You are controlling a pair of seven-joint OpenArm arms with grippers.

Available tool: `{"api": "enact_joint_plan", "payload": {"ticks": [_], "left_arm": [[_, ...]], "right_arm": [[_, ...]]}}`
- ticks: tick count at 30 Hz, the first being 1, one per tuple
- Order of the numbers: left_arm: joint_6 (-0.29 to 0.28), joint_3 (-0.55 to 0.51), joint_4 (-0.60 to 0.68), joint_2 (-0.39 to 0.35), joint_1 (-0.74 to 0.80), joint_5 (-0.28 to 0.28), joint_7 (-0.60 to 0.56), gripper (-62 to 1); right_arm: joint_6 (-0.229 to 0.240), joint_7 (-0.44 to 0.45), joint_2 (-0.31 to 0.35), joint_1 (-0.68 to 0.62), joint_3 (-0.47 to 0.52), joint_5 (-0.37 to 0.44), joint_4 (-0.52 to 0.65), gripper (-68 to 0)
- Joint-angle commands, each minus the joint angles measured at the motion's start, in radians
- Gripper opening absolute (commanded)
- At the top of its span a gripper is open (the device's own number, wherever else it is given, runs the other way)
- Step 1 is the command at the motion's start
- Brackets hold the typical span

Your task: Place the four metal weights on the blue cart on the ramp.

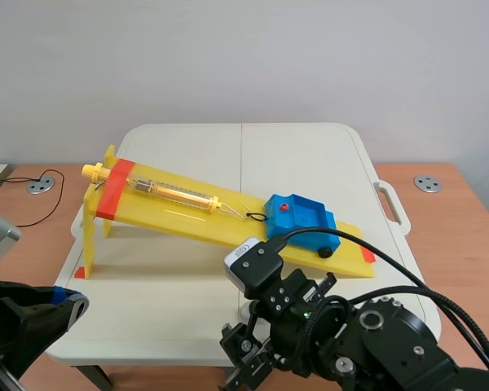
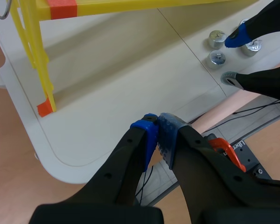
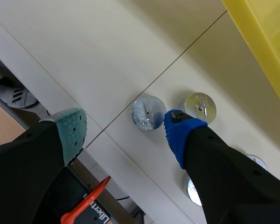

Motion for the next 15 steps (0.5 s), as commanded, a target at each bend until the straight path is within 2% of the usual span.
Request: {"api": "enact_joint_plan", "payload": {"ticks": [1, 9, 15], "left_arm": [[-0.001, -0.018, 0.049, 0.006, -0.009, -0.074, -0.096, -58.0], [-0.001, -0.018, 0.049, 0.006, -0.009, -0.074, -0.096, -58.0], [-0.001, -0.018, 0.049, 0.006, -0.009, -0.074, -0.096, -58.0]], "right_arm": [[-0.03, 0.137, -0.034, 0.088, 0.0, 0.022, 0.041, -31.8], [-0.03, 0.166, -0.055, 0.123, -0.024, 0.008, -0.028, -33.3], [-0.03, 0.172, -0.055, 0.132, -0.029, 0.008, -0.072, -38.7]]}}
